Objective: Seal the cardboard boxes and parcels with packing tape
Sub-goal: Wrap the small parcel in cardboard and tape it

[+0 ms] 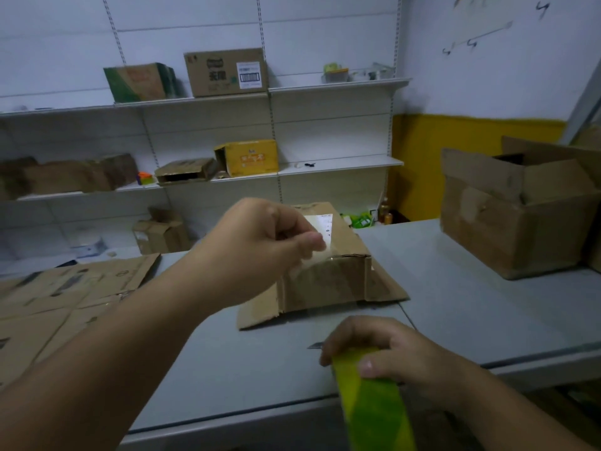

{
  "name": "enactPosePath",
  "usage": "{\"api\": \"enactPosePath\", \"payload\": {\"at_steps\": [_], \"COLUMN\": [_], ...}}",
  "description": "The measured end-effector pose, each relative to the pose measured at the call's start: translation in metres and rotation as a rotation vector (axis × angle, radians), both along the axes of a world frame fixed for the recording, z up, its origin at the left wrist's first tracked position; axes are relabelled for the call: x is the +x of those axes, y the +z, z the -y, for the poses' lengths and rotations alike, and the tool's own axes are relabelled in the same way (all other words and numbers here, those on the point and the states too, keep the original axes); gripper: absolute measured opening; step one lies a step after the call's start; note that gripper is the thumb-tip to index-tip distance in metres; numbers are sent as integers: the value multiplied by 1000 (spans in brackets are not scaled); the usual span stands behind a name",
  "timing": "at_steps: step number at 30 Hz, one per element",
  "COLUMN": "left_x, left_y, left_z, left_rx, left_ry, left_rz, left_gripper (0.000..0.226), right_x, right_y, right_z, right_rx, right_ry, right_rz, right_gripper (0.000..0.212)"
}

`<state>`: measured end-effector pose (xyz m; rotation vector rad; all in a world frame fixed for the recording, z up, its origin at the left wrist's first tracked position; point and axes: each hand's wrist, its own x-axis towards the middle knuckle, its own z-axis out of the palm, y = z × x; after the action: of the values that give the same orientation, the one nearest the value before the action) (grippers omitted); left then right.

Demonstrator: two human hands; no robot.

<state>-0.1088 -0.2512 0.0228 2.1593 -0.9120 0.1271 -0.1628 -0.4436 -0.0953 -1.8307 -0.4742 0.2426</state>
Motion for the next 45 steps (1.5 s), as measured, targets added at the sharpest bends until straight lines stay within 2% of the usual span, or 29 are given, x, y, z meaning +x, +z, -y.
{"api": "enactPosePath", "payload": {"at_steps": [3,6,9,12,15,17,20,25,27,29,31,35,39,41,45], "left_x": [11,19,28,38,42,41,45,54,58,60,57,52,60,64,69], "left_y": [-5,-22,-49,-71,-85,-91,-92,-93,-95,-98,-102,-107,-115,-121,-130], "left_z": [-6,-9,-10,-10,-4,3,8,6,4,3,5,15,13,10,9], "left_rx": [-108,-299,-506,-647,-670,-676,-720,-746,-767,-787,-785,-791,-726,-663,-668], "left_ry": [43,122,251,368,424,427,418,422,437,444,454,483,560,594,590], "left_rz": [-44,-86,-177,-241,-230,-235,-277,-297,-307,-307,-264,-170,-51,-2,-38], "left_gripper": [11,7,10,14,13,13,15,16,15,14,14,12,18,20,21], "right_x": [-2,12,32,49,62,68,68,67,74,86,99,114,124,131,138], "right_y": [13,37,59,79,93,99,100,84,78,79,85,109,104,99,95], "right_z": [3,18,43,66,76,78,70,57,59,69,82,101,102,102,102], "right_rx": [83,-21,-168,-421,-682,-723,-652,-501,-439,-447,-545,-713,-694,-712,-674], "right_ry": [-6,-71,-36,16,-51,11,87,105,122,216,273,164,-176,-201,-276], "right_rz": [37,71,-113,-403,-507,-455,-281,4,-53,-223,-349,-525,-476,-512,-512], "right_gripper": [35,27,27,54,65,54,30,22,22,28,37,53,45,38,31]}}
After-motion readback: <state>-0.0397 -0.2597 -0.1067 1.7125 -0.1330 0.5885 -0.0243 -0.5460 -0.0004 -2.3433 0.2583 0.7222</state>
